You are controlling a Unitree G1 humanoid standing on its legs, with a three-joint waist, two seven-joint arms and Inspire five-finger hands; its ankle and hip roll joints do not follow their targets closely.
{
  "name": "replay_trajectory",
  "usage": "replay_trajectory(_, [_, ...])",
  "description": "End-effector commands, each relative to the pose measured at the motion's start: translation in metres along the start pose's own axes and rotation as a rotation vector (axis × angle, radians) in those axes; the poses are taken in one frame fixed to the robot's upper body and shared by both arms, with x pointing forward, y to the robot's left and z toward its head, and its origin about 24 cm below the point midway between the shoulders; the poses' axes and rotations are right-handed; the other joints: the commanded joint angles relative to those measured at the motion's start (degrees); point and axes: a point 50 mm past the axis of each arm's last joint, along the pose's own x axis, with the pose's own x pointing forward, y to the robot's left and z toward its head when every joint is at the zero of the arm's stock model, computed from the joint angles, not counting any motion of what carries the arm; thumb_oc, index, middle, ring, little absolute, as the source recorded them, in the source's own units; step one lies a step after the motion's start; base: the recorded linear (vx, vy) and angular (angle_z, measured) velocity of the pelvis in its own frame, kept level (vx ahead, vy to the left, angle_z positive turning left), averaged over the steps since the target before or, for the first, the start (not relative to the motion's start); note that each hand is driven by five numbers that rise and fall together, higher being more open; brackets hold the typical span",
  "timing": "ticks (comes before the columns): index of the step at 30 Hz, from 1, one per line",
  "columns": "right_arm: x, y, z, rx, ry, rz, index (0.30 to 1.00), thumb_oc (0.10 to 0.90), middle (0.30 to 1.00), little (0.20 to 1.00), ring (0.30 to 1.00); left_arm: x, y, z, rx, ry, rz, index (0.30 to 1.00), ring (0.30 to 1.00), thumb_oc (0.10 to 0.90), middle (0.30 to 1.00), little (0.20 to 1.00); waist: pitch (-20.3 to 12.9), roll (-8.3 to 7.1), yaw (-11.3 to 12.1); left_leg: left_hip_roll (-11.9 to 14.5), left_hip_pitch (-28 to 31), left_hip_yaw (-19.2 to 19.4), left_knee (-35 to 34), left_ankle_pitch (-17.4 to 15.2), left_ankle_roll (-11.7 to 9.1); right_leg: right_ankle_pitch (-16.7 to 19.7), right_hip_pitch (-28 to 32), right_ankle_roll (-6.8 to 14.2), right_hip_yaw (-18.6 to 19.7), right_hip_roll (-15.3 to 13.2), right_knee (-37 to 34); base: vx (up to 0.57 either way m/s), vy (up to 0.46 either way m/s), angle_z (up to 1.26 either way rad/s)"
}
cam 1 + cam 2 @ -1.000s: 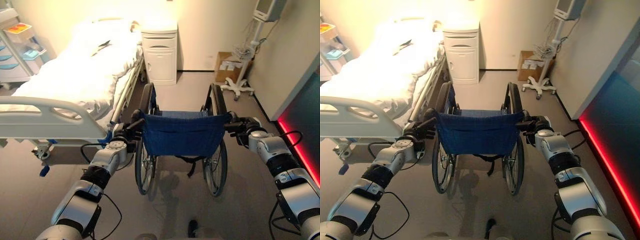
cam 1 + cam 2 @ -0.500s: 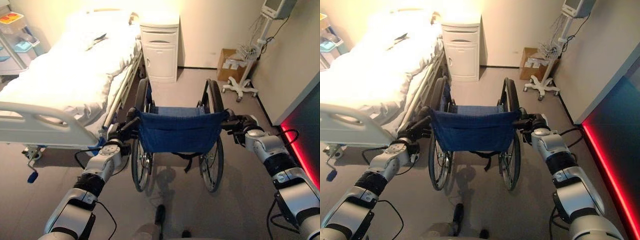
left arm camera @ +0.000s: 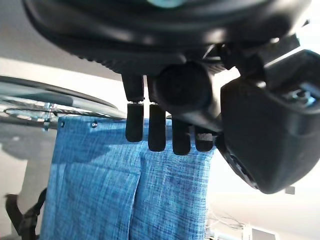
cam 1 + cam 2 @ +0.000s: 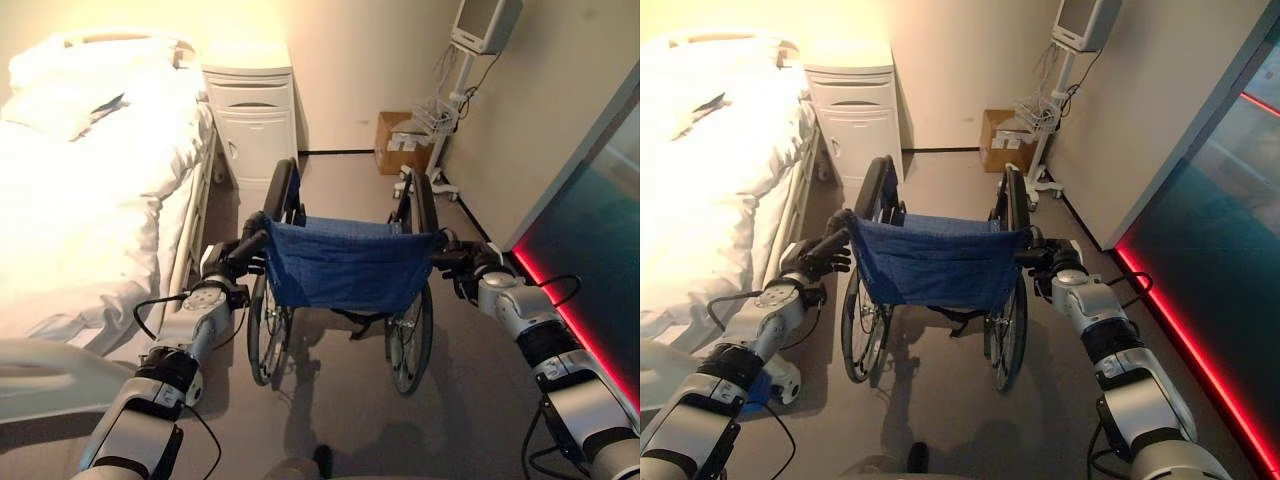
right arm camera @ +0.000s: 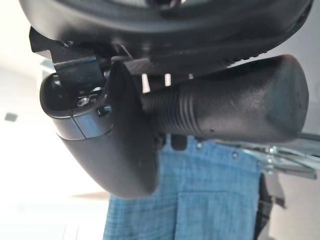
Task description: Push the wheelchair next to the bed
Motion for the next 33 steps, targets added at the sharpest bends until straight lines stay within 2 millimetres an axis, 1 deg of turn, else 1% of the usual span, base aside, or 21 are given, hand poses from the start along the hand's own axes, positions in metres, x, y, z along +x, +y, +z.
replay_trajectory(1, [-0.021, 0.055, 0.024, 0.015, -0.245, 0.372, 0.300, 0.400, 0.300, 0.300, 0.300, 0.004, -0.010, 0.055, -0.059, -0.225, 0.008, 0.300, 0.300, 0.400, 0.300, 0.300, -4.17, 2.89, 1.11, 0.00, -5.27, 0.35, 1.42, 1.45, -4.37, 15.52, 1.44, -2.76, -1.89, 3.05, -2.08, 0.35, 0.140, 0.51])
replay_trajectory(2, [-0.021, 0.055, 0.031, 0.017, -0.267, 0.387, 0.300, 0.400, 0.300, 0.300, 0.300, 0.004, -0.017, 0.054, -0.055, -0.216, 0.001, 0.300, 0.300, 0.400, 0.300, 0.300, -3.76, 2.72, 0.44, -0.11, -3.20, 1.77, 1.64, 0.13, -3.99, 13.81, -0.64, -3.37, -3.51, 1.14, -5.06, 0.35, 0.053, 0.13])
replay_trajectory(3, [-0.020, 0.053, 0.040, 0.010, -0.285, 0.382, 0.300, 0.400, 0.300, 0.300, 0.300, 0.005, -0.019, 0.055, -0.053, -0.216, -0.007, 0.300, 0.300, 0.400, 0.300, 0.300, -3.59, 2.75, 0.27, 0.03, -2.38, 2.02, 1.69, -0.21, -4.22, 12.45, -1.30, -3.72, -4.38, 1.33, -8.90, 0.48, 0.021, -0.05])
replay_trajectory(4, [-0.020, 0.051, 0.051, 0.007, -0.304, 0.379, 0.300, 0.400, 0.300, 0.300, 0.300, 0.006, -0.020, 0.058, -0.046, -0.219, -0.016, 0.300, 0.300, 0.400, 0.300, 0.300, -3.17, 2.62, -0.19, 0.08, -0.82, 2.00, 1.96, -1.00, -4.71, 12.25, -2.70, -3.85, -5.22, 1.93, -15.78, 0.31, -0.051, -0.07])
replay_trajectory(5, [-0.020, 0.050, 0.055, 0.001, -0.309, 0.377, 0.300, 0.400, 0.300, 0.300, 0.300, 0.006, -0.020, 0.059, -0.047, -0.220, -0.018, 0.300, 0.300, 0.400, 0.300, 0.300, -3.00, 2.59, -0.45, 0.11, -0.04, 1.85, 1.94, -1.40, -4.89, 12.39, -3.41, -3.87, -5.47, 2.16, -18.56, 0.29, -0.067, -0.18])
replay_trajectory(8, [-0.019, 0.044, 0.061, -0.010, -0.328, 0.367, 0.300, 0.400, 0.300, 0.300, 0.300, 0.004, -0.022, 0.059, -0.066, -0.224, -0.015, 0.300, 0.300, 0.400, 0.300, 0.300, -2.32, 2.17, -2.05, 0.12, 2.92, 0.95, 1.70, -4.03, -5.51, 15.35, -7.11, -2.87, -5.27, 2.93, -31.43, 0.26, -0.078, -0.10])
replay_trajectory(10, [-0.020, 0.038, 0.062, -0.012, -0.332, 0.358, 0.300, 0.400, 0.300, 0.300, 0.300, 0.002, -0.027, 0.057, -0.093, -0.215, -0.035, 0.300, 0.300, 0.400, 0.300, 0.300, -1.86, 1.40, -3.64, -0.89, 5.08, -0.98, 1.46, -6.61, -5.56, 20.06, -9.94, -0.72, -3.24, 4.17, -40.14, 0.36, -0.117, 0.44])
replay_trajectory(12, [-0.018, 0.027, 0.067, -0.024, -0.334, 0.342, 0.300, 0.400, 0.300, 0.300, 0.300, 0.001, -0.036, 0.055, -0.093, -0.208, -0.080, 0.300, 0.300, 0.400, 0.300, 0.300, -1.69, 0.40, -4.69, -1.80, 6.58, -2.91, 1.65, -8.62, -5.39, 22.92, -12.52, 0.90, -2.08, 5.08, -48.02, 0.42, -0.143, 0.64])
replay_trajectory(15, [-0.014, 0.010, 0.071, -0.062, -0.312, 0.317, 0.300, 0.400, 0.300, 0.300, 0.300, -0.003, -0.049, 0.048, -0.058, -0.184, -0.171, 0.300, 0.300, 0.400, 0.300, 0.300, -1.19, 0.48, -5.65, -0.71, 9.95, -4.86, 3.14, -12.01, -5.25, 23.19, -16.88, 1.05, -2.44, 5.51, -49.15, 0.51, -0.191, 0.65])
replay_trajectory(16, [-0.014, 0.008, 0.070, -0.065, -0.311, 0.313, 0.300, 0.400, 0.300, 0.300, 0.300, -0.003, -0.050, 0.047, -0.054, -0.182, -0.178, 0.300, 0.300, 0.400, 0.300, 0.300, -1.08, 0.52, -5.74, -0.59, 10.14, -5.09, 3.43, -12.36, -5.19, 23.29, -16.75, 1.00, -2.46, 5.54, -49.15, 0.49, -0.234, 0.62])
replay_trajectory(18, [-0.010, -0.014, 0.064, -0.080, -0.284, 0.266, 0.300, 0.400, 0.300, 0.300, 0.300, -0.007, -0.057, 0.041, -0.041, -0.166, -0.245, 0.300, 0.300, 0.400, 0.300, 0.300, -1.64, -0.31, -5.95, -0.61, 10.55, -7.71, 6.26, -14.19, -4.77, 23.66, -13.03, 0.24, 0.97, 6.00, -48.09, 0.45, -0.276, 0.84])
replay_trajectory(19, [-0.009, -0.016, 0.064, -0.083, -0.281, 0.268, 0.300, 0.400, 0.300, 0.300, 0.300, -0.008, -0.057, 0.041, -0.043, -0.164, -0.247, 0.300, 0.300, 0.400, 0.300, 0.300, -1.74, -0.28, -5.98, -0.49, 10.65, -7.93, 6.48, -14.23, -4.92, 23.54, -12.69, 0.12, 1.18, 6.09, -47.66, 0.40, -0.271, 1.39])
replay_trajectory(21, [-0.009, -0.015, 0.067, -0.091, -0.277, 0.279, 0.300, 0.400, 0.300, 0.300, 0.300, -0.009, -0.059, 0.041, -0.074, -0.151, -0.250, 0.300, 0.300, 0.400, 0.300, 0.300, -2.71, -0.03, -5.65, 1.51, 11.75, -8.43, 7.55, -12.34, -6.65, 22.46, -11.79, -0.90, 0.82, 6.39, -42.28, 0.37, -0.265, 1.32])
replay_trajectory(22, [-0.010, -0.014, 0.068, -0.093, -0.276, 0.284, 0.300, 0.400, 0.300, 0.300, 0.300, -0.009, -0.060, 0.042, -0.084, -0.145, -0.253, 0.300, 0.300, 0.400, 0.300, 0.300, -3.13, 0.07, -5.69, 2.27, 12.31, -8.50, 7.59, -11.35, -7.23, 22.14, -11.40, -1.34, 0.52, 6.61, -41.88, 0.41, -0.290, 0.92])
replay_trajectory(24, [-0.010, -0.009, 0.070, -0.102, -0.279, 0.293, 0.300, 0.400, 0.300, 0.300, 0.300, -0.010, -0.062, 0.041, -0.107, -0.136, -0.256, 0.300, 0.300, 0.400, 0.300, 0.300, -4.18, 0.62, -5.52, 3.98, 12.89, -8.75, 9.49, -6.42, -9.17, 20.54, -10.23, -2.87, -1.04, 7.62, -41.58, 0.29, -0.223, 0.59])
replay_trajectory(25, [-0.010, -0.006, 0.071, -0.114, -0.283, 0.297, 0.300, 0.400, 0.300, 0.300, 0.300, -0.012, -0.065, 0.040, -0.114, -0.135, -0.262, 0.300, 0.300, 0.400, 0.300, 0.300, -4.87, 1.03, -5.43, 4.94, 12.38, -8.79, 12.22, -2.26, -10.69, 19.11, -8.92, -4.05, -2.00, 8.59, -41.90, 0.23, -0.211, 0.18])
replay_trajectory(26, [-0.010, -0.005, 0.072, -0.120, -0.286, 0.298, 0.300, 0.400, 0.300, 0.300, 0.300, -0.014, -0.066, 0.040, -0.117, -0.136, -0.266, 0.300, 0.300, 0.400, 0.300, 0.300, -5.04, 0.92, -5.22, 5.23, 11.32, -8.30, 15.03, 0.41, -11.47, 18.36, -7.88, -4.67, -2.48, 8.75, -42.16, 0.29, -0.324, 0.06])
replay_trajectory(27, [-0.012, -0.004, 0.072, -0.134, -0.298, 0.297, 0.300, 0.400, 0.300, 0.300, 0.300, -0.018, -0.070, 0.040, -0.127, -0.136, -0.282, 0.300, 0.300, 0.400, 0.300, 0.300, -4.78, 0.16, -4.59, 5.54, 7.15, -6.69, 23.05, 4.11, -12.58, 16.92, -5.12, -6.05, -3.64, 8.46, -42.86, 0.22, -0.317, 0.07])
replay_trajectory(30, [-0.014, 0.000, 0.073, -0.148, -0.322, 0.290, 0.300, 0.400, 0.300, 0.300, 0.300, -0.025, -0.076, 0.038, -0.143, -0.137, -0.320, 0.300, 0.300, 0.400, 0.300, 0.300, -2.93, -1.14, -3.17, 5.92, -2.22, -3.15, 38.29, 4.58, -13.07, 14.57, -1.47, -7.91, -5.92, 7.50, -42.07, 0.20, -0.276, 0.08])
replay_trajectory(31, [-0.014, 0.002, 0.075, -0.147, -0.327, 0.285, 0.300, 0.400, 0.300, 0.300, 0.300, -0.026, -0.077, 0.039, -0.144, -0.138, -0.335, 0.300, 0.300, 0.400, 0.300, 0.300, -2.18, -1.33, -2.69, 6.68, -4.75, -1.99, 39.80, 3.44, -12.57, 13.85, -0.47, -8.26, -6.34, 7.43, -41.70, 0.19, -0.213, 0.17])
replay_trajectory(33, [-0.014, 0.003, 0.080, -0.148, -0.336, 0.272, 0.300, 0.400, 0.300, 0.300, 0.300, -0.026, -0.076, 0.038, -0.138, -0.144, -0.357, 0.300, 0.300, 0.400, 0.300, 0.300, -1.04, -1.33, -1.78, 7.44, -6.63, -0.77, 37.17, 1.60, -11.71, 12.82, 1.46, -8.13, -6.66, 7.74, -41.59, 0.20, -0.140, 0.28])
